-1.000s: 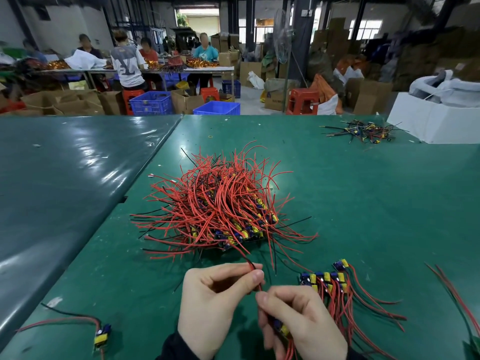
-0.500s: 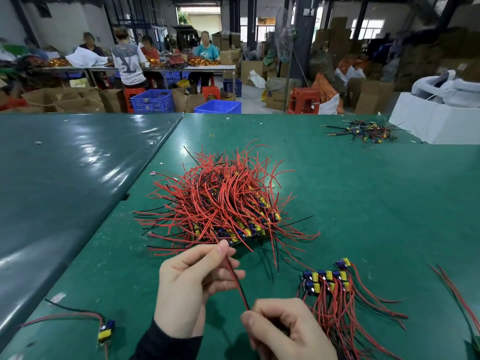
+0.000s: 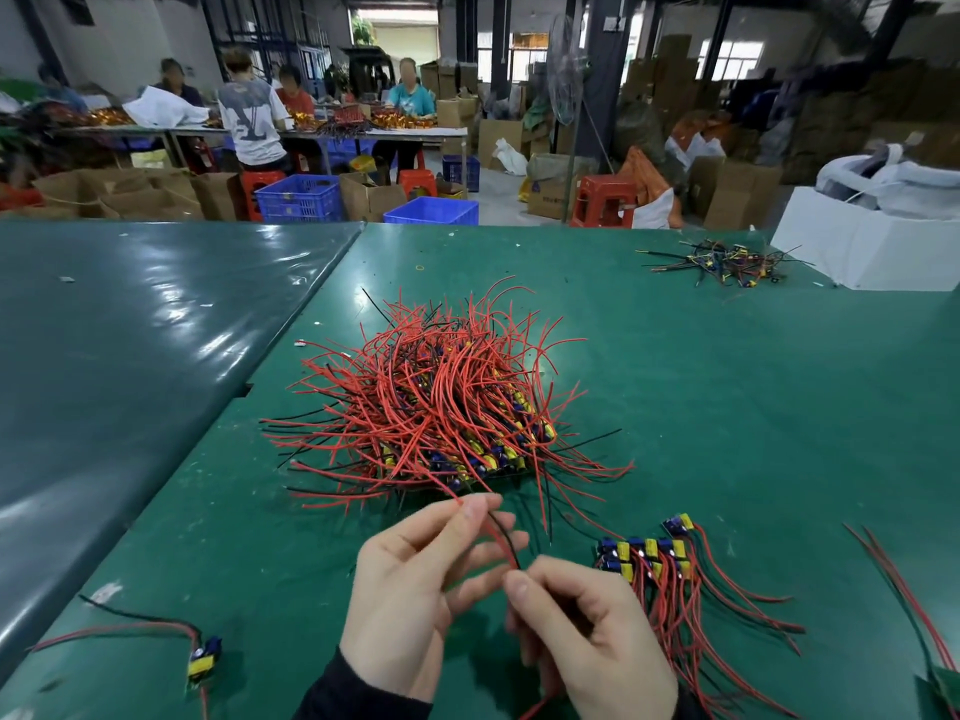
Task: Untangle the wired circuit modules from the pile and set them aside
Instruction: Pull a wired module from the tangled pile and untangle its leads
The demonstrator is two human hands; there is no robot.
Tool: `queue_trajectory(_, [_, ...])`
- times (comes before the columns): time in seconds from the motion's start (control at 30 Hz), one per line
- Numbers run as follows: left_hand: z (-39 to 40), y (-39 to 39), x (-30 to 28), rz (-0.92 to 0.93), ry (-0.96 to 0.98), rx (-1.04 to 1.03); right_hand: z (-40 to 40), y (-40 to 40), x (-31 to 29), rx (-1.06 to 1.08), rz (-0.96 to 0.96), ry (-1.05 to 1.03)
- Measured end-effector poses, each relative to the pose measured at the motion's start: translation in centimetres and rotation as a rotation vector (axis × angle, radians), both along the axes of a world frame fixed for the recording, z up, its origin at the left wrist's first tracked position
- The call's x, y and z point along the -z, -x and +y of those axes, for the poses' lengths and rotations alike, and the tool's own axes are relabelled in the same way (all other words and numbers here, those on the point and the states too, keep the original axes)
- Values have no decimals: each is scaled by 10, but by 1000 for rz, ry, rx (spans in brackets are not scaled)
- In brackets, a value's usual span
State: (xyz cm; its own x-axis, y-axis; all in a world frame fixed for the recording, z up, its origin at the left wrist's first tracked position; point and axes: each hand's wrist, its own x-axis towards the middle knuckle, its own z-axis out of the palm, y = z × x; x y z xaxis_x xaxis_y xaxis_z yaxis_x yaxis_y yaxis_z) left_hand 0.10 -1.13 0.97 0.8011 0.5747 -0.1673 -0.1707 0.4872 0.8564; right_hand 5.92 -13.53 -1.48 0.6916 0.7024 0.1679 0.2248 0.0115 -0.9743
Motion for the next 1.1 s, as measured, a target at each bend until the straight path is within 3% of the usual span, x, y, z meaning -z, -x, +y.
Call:
queue_trajectory(0.2, [6,1,-3,35,44,-53,2,0,1,-125,-94,-3])
queue_trajectory(0.37, [5,0,1,-12,35,-33,1,-2,3,-44,-182,-32])
queue_trajectory(0.6, [-8,-4,13,-33,-342,83,0,-10,8,87,-150,-67])
queue_trajectory(0.83, [-6,-2,11,-6,-313,88,-1,-5,3,32,-89,-39])
queue_trajectory(1.1, [19,2,4,-61,-213,-81,0,7,-2,-14,-148,-4])
